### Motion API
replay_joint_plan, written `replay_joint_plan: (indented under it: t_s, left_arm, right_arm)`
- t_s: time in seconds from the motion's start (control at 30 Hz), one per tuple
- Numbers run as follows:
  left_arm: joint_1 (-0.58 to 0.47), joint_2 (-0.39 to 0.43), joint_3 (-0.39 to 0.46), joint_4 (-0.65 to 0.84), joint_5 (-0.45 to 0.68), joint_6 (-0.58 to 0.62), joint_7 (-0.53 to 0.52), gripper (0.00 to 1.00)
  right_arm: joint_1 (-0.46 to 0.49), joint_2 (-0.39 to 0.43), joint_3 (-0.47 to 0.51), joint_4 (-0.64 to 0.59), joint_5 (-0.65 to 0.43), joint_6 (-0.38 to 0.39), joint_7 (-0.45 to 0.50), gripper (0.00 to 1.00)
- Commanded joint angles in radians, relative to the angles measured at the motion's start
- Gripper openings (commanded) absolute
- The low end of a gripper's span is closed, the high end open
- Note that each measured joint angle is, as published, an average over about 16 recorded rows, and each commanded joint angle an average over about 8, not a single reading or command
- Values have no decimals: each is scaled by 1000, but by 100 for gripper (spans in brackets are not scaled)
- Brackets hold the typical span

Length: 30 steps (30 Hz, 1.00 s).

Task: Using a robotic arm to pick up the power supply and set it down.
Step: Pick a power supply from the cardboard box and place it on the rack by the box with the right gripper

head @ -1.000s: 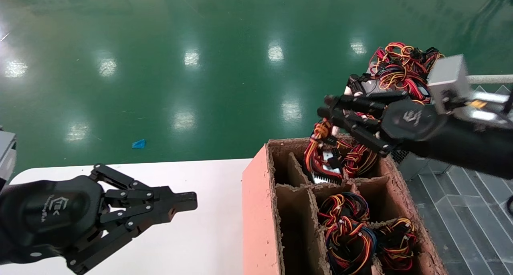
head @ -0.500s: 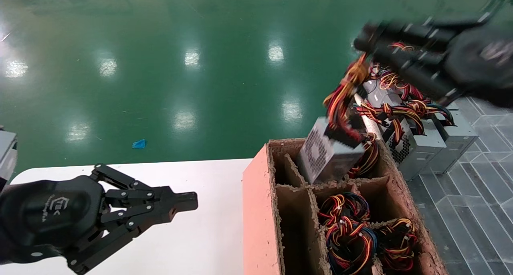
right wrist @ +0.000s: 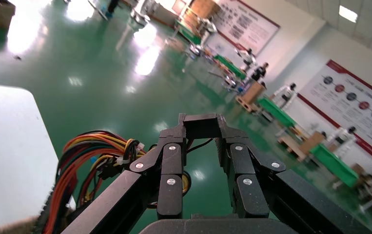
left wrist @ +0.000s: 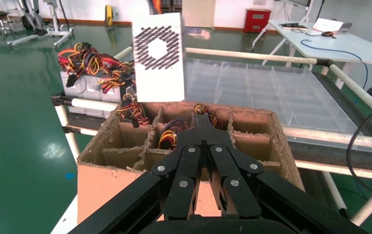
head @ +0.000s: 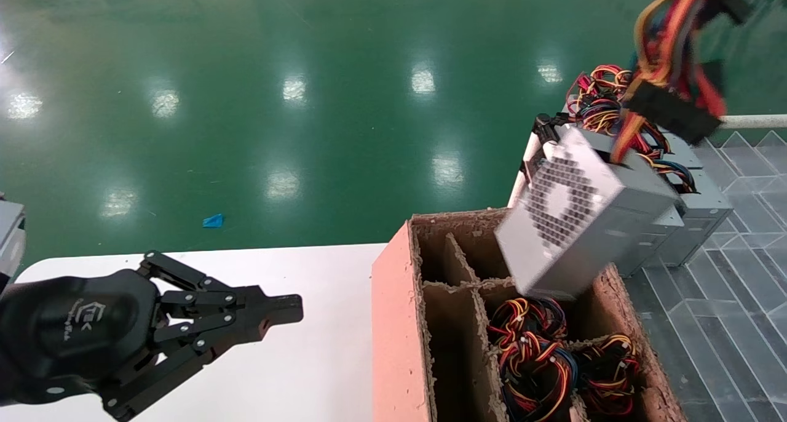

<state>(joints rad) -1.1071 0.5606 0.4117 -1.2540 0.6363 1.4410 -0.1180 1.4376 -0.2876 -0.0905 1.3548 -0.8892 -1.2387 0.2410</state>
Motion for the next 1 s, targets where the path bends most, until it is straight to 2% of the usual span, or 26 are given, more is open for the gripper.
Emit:
replay_joint_plan:
  t_s: [0.03, 0.2, 0.53, 0.77, 1.0]
  left_arm:
    - [0, 0, 0, 0, 0, 0, 0, 0]
    - [0, 0, 0, 0, 0, 0, 0, 0]
    - [0, 0, 0, 0, 0, 0, 0, 0]
    - [0, 0, 0, 0, 0, 0, 0, 0]
    - [0, 0, 0, 0, 0, 0, 0, 0]
  right_arm:
    - [18, 26, 5, 1, -5, -7, 11, 0]
    - [3, 111, 23, -2, -6, -24, 49, 0]
    - [-93, 276, 22, -39, 2, -79, 113, 0]
    - [-124, 339, -39, -135, 8, -175, 87, 0]
    - [-107, 356, -103, -270, 46, -234, 14, 0]
